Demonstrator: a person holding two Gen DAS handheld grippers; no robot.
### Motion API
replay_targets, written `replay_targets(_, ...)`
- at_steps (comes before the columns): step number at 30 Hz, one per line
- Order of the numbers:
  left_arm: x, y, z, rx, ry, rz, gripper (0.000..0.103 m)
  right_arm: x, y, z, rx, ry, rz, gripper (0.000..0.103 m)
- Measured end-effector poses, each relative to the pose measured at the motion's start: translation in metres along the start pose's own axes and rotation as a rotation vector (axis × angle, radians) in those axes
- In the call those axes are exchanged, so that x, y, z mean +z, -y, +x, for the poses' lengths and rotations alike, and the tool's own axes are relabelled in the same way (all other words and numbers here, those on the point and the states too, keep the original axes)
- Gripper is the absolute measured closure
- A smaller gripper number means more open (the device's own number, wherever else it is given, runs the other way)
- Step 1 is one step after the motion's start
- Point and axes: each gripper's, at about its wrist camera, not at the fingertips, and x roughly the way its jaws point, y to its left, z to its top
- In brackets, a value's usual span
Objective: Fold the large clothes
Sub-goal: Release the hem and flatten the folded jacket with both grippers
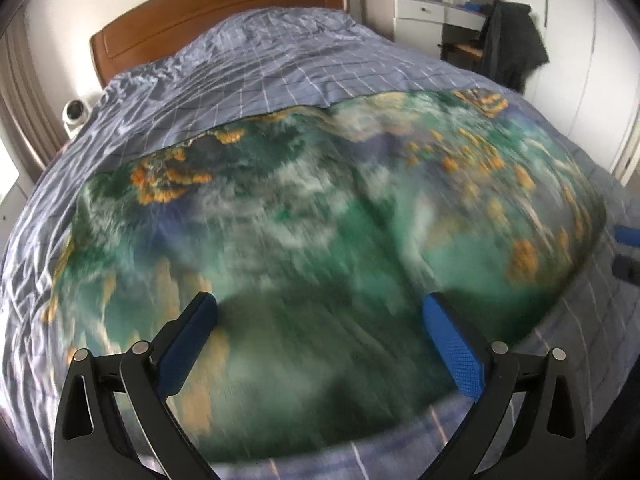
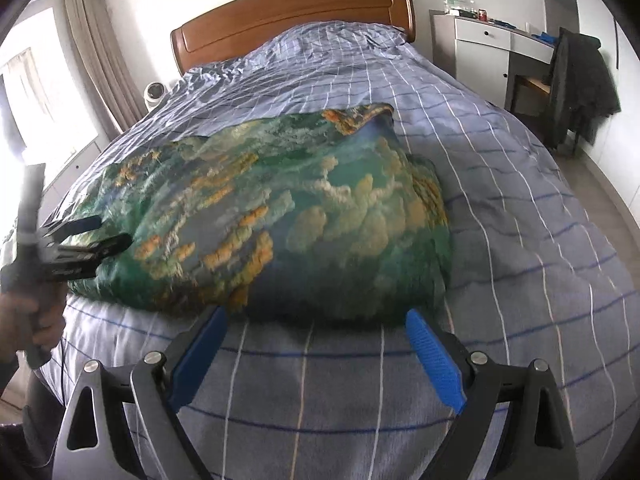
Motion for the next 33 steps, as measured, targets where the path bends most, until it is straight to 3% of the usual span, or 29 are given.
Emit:
replay_targets(9,-0.023,0.014,-0.038,-0.093,0.005,-0.01,0.001,-0.006,0.015,-0.011,-0.02,0.057,0.089,0.01)
replay_targets(15,-0.028,0.01,-0.063,-0.154,0.032,-0.094,0.001,-0.008,0.022,-0.014,-0.025,0.09,0.139,0.01)
replay_targets(25,-0.033,0.003,-0.061,-0.144,0.023,-0.141,0.001,-0.026,0.026,-0.008,-0.031,0.071,0.175,0.01)
replay_targets(33,-0.037,0.006,-0.061,-0.138,0.02,-0.123,0.001,-0.027,0.03,-0.008,-0.03,0.069,0.197,0.01)
